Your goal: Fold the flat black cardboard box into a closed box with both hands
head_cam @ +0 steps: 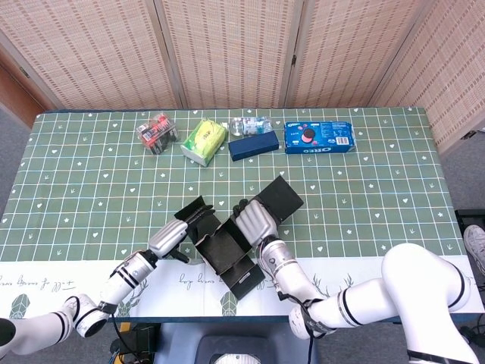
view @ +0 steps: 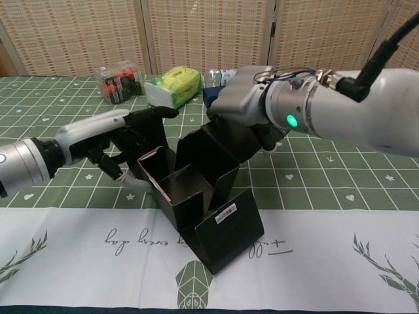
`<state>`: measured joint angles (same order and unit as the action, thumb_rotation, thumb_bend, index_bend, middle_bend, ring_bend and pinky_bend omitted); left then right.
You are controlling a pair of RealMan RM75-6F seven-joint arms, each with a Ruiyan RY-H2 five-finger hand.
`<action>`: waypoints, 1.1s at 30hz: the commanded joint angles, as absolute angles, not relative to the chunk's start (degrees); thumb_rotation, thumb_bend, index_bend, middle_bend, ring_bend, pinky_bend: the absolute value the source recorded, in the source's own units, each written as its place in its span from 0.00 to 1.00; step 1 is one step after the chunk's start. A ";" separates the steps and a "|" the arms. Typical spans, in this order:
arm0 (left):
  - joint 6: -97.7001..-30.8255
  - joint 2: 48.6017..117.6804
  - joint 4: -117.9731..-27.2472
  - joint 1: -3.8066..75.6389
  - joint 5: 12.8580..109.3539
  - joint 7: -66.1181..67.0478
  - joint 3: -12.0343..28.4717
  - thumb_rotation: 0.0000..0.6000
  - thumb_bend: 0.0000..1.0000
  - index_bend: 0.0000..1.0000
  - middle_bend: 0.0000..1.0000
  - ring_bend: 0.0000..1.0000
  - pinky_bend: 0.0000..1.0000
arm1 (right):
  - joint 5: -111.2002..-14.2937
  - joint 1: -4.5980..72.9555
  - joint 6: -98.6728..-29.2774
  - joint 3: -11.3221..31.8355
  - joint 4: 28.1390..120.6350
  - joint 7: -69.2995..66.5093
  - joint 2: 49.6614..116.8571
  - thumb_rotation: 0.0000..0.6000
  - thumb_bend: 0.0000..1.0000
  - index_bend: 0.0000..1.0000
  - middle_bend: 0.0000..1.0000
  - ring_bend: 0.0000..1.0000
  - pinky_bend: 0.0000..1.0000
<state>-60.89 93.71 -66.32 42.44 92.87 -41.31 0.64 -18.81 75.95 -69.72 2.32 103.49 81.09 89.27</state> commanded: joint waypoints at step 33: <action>-48.27 90.42 -69.98 49.22 90.94 -62.67 -1.76 1.00 0.11 0.08 0.00 0.58 0.88 | -23.72 77.05 -67.52 -0.05 104.21 79.61 88.22 1.00 0.26 0.19 0.32 0.83 0.98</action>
<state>-48.52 90.39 -70.00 49.02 90.93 -62.29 -1.68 -23.67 77.06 -67.57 -0.03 104.21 79.66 88.22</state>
